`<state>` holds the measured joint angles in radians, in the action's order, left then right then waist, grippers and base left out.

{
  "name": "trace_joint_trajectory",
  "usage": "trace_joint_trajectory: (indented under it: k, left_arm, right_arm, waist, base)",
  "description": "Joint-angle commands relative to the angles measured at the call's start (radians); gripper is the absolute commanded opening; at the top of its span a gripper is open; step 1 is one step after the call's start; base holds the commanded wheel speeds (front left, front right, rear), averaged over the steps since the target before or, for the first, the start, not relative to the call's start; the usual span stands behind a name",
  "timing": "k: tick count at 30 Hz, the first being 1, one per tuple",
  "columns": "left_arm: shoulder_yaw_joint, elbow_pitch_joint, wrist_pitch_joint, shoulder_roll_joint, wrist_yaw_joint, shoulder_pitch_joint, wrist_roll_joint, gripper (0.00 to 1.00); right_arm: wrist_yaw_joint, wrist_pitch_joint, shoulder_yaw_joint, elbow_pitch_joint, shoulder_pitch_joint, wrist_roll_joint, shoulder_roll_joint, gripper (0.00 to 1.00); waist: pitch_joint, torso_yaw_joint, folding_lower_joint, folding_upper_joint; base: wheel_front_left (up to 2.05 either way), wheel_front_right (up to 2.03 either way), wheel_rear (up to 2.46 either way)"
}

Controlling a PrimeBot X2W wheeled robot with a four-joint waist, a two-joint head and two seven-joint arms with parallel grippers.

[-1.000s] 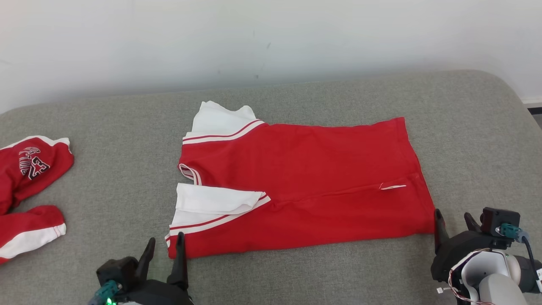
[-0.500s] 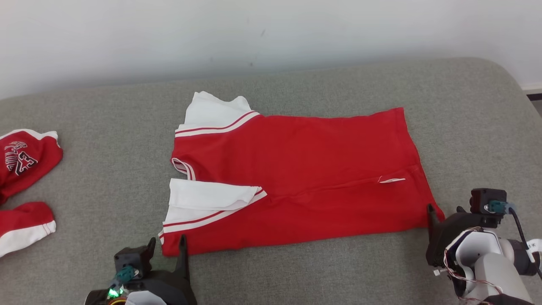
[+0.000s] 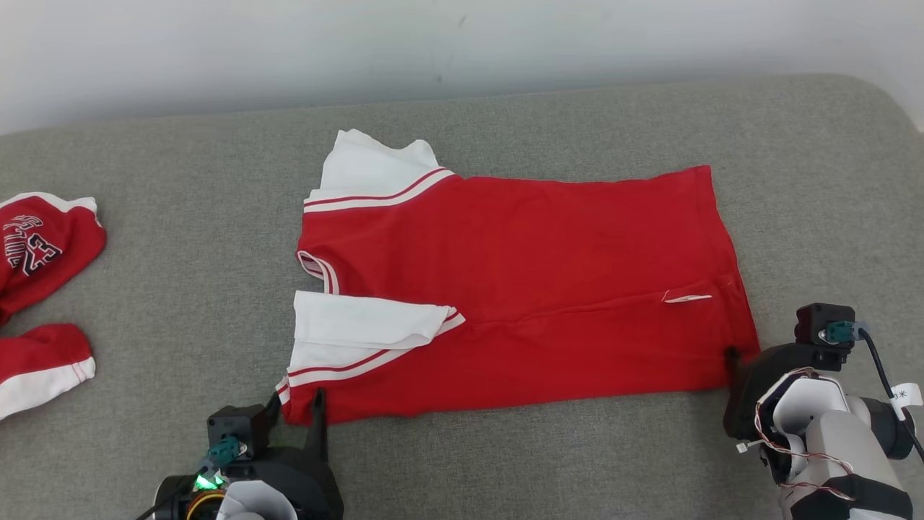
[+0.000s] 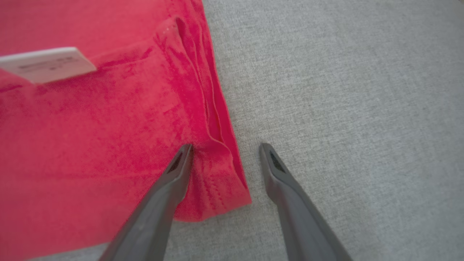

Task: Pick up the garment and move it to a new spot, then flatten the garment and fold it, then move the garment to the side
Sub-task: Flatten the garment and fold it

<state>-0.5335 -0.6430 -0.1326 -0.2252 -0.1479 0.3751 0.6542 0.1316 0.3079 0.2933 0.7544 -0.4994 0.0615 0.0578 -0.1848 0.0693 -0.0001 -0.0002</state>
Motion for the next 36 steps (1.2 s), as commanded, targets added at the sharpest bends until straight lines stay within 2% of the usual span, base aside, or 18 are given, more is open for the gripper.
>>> trace_joint_trajectory:
  k: [1,13,21,31,32,33,34,36]
  left_arm:
    - [-0.018,-0.024,0.025,0.01,0.019,-0.015,0.006,0.0]
    - [-0.021,0.013,-0.008,-0.004,0.061,-0.102,0.042,0.0]
    - [-0.012,0.1,-0.022,-0.04,0.038,-0.217,0.059,0.0]
    - [-0.014,0.183,-0.005,-0.067,0.003,-0.293,0.067,0.0]
    - [-0.015,0.188,-0.001,-0.067,-0.001,-0.298,0.07,0.42]
    - [-0.014,0.193,-0.001,-0.069,-0.002,-0.3,0.07,1.0]
    - [-0.013,0.198,-0.002,-0.069,-0.003,-0.301,0.072,1.0]
    - [-0.01,0.208,-0.006,-0.069,-0.008,-0.306,0.074,1.0]
  right_arm:
    - [-0.002,0.009,-0.009,0.029,0.013,-0.004,-0.013,0.0]
    - [-0.003,-0.043,0.016,-0.016,0.078,-0.059,-0.007,0.0]
    - [-0.003,-0.024,0.006,-0.114,0.18,-0.109,-0.006,0.0]
    - [-0.003,0.02,-0.009,-0.211,0.291,-0.154,-0.005,0.0]
    - [-0.003,0.025,-0.018,-0.218,0.298,-0.16,-0.006,0.0]
    - [-0.003,0.028,-0.032,-0.225,0.304,-0.162,-0.006,0.25]
    - [-0.003,0.033,-0.038,-0.232,0.309,-0.166,-0.006,1.0]
    - [-0.003,0.028,-0.042,-0.249,0.318,-0.167,-0.006,1.0]
  waist:
    - [-0.002,-0.003,0.0001,0.0002]
    - [0.074,-0.011,0.0001,0.0002]
    - [0.13,0.001,0.0001,0.0002]
    - [0.147,0.006,0.0001,0.0002]
    - [0.147,0.008,0.0001,0.0002]
    - [0.147,0.009,0.0001,0.0002]
    - [0.147,0.011,0.0001,0.0002]
    - [0.147,0.013,0.0001,0.0002]
  base:
    - [0.0,0.0,0.0]
    - [0.0,0.0,0.0]
    - [0.0,0.0,0.0]
    - [0.0,0.0,0.0]
    - [0.0,0.0,0.0]
    - [0.0,0.0,0.0]
    - [0.0,0.0,0.0]
    - [0.0,0.0,0.0]
